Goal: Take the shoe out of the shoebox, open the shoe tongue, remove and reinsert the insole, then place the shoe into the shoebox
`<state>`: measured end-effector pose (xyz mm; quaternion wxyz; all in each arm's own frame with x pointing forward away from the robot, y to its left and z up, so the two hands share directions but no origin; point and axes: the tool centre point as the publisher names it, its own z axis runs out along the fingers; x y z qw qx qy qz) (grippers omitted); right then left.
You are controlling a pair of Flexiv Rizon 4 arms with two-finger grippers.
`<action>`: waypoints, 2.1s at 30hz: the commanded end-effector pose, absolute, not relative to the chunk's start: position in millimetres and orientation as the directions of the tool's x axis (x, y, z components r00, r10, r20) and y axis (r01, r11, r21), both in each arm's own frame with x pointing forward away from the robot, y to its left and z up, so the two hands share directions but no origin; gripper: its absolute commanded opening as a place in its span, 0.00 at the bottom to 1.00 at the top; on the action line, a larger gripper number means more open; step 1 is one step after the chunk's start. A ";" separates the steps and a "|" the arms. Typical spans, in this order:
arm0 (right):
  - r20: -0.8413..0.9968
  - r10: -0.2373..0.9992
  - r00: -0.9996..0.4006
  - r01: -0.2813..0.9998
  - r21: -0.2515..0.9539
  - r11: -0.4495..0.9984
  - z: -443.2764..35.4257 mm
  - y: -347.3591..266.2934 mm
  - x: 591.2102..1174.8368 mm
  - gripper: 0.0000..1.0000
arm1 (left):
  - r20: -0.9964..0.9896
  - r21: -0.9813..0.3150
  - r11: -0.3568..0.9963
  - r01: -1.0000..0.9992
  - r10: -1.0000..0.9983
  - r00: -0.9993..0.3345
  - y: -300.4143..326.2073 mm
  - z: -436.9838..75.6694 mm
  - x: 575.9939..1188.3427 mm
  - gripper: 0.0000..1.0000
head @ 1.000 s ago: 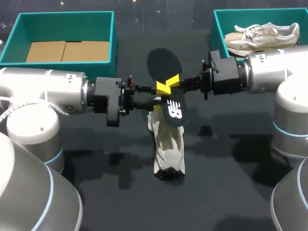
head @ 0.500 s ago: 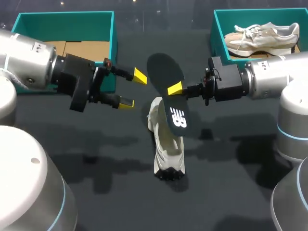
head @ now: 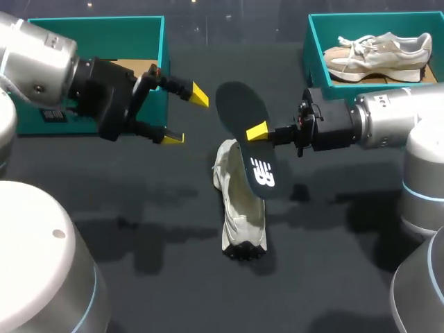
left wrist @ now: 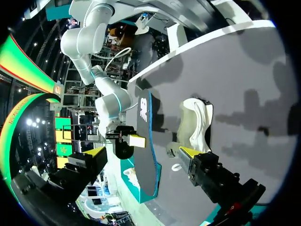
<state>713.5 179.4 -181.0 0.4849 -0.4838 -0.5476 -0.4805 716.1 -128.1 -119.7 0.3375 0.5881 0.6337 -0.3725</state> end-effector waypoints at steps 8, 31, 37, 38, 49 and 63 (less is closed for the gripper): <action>1.000 0.018 -0.026 0.999 0.025 0.033 -198.8 177.9 698.3 0.00 | -0.725 -0.225 -0.018 0.974 0.670 -0.156 -126.0 -98.7 754.7 1.00; 1.000 0.018 -0.026 0.999 0.025 0.033 -198.8 177.9 698.3 0.00 | -0.287 -0.253 0.107 0.961 0.941 -0.181 -167.7 -57.4 783.5 1.00; 1.000 0.018 -0.026 0.999 0.025 0.033 -198.8 177.9 698.3 0.00 | -0.087 -0.186 0.105 0.977 0.989 -0.123 -180.1 -67.5 785.6 1.00; 1.000 0.018 -0.026 0.999 0.025 0.033 -198.8 177.9 698.3 0.00 | -0.065 -0.178 0.100 0.979 0.992 -0.113 -182.6 -68.9 786.0 1.00; 1.000 0.018 -0.026 0.999 0.025 0.033 -198.8 177.9 698.3 0.00 | 0.045 -0.155 0.121 0.981 0.992 -0.115 -201.5 -79.5 788.9 1.00; 1.000 0.018 -0.026 0.999 0.025 0.033 -198.8 177.9 698.3 0.00 | 0.058 -0.089 0.202 0.975 0.979 -0.198 -209.7 -85.3 789.2 1.00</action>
